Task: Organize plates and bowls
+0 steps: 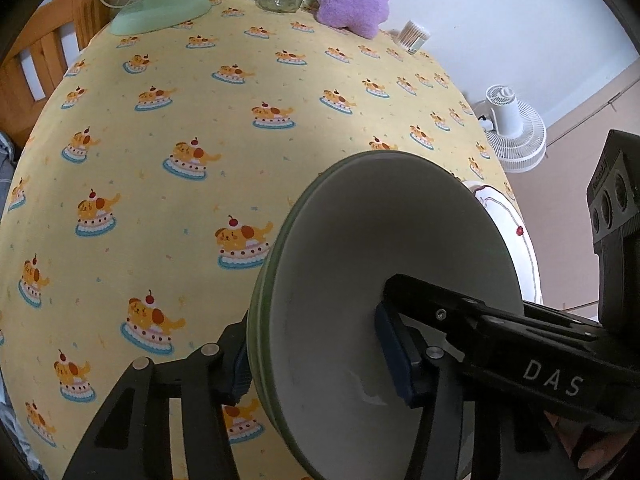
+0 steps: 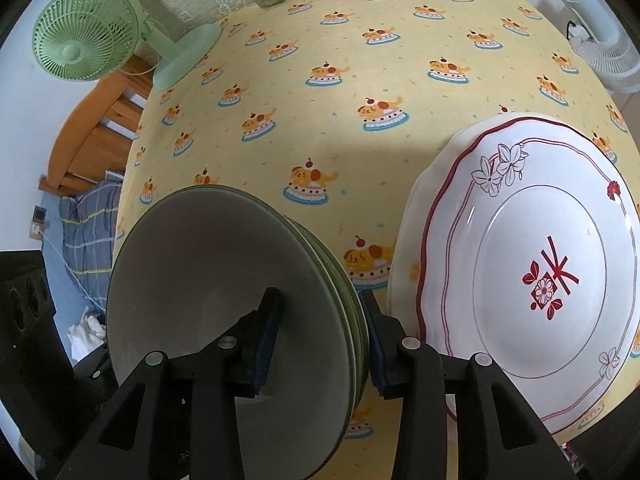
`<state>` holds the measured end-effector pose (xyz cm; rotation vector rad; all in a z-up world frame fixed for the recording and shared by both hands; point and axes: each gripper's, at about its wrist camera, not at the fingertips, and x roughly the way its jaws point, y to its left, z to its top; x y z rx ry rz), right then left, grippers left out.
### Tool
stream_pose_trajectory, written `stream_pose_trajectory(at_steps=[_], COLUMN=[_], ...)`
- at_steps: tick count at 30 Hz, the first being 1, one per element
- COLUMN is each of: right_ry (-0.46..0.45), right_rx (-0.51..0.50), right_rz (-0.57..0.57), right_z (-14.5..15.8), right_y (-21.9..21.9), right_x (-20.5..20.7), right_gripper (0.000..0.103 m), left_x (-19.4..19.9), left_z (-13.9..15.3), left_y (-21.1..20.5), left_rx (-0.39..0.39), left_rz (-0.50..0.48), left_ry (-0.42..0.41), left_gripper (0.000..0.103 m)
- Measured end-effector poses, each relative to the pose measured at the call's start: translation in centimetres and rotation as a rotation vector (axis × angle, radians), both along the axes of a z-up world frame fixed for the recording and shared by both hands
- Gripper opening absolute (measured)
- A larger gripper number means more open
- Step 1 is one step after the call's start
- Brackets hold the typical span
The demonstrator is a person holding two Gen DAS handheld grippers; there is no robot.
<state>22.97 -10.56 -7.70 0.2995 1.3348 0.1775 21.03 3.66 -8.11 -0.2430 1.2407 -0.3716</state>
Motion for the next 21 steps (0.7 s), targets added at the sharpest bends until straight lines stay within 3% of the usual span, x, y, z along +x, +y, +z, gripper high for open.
stream_pose_trajectory(at_steps=[9, 21], right_ry=[0.054, 0.01], right_rx=[0.026, -0.002], right_rz=[-0.019, -0.109], right_z=[0.1, 2.8], right_y=[-0.2, 0.2], right_x=[-0.7, -3.8], right_gripper=[0.044, 0.044], left_x=[-0.8, -2.4], left_z=[0.2, 2.4], left_y=[0.2, 0.5], left_rx=[0.0, -0.034], left_rz=[0.015, -0.071], left_ry=[0.069, 0.017], left_gripper=[0.054, 0.054])
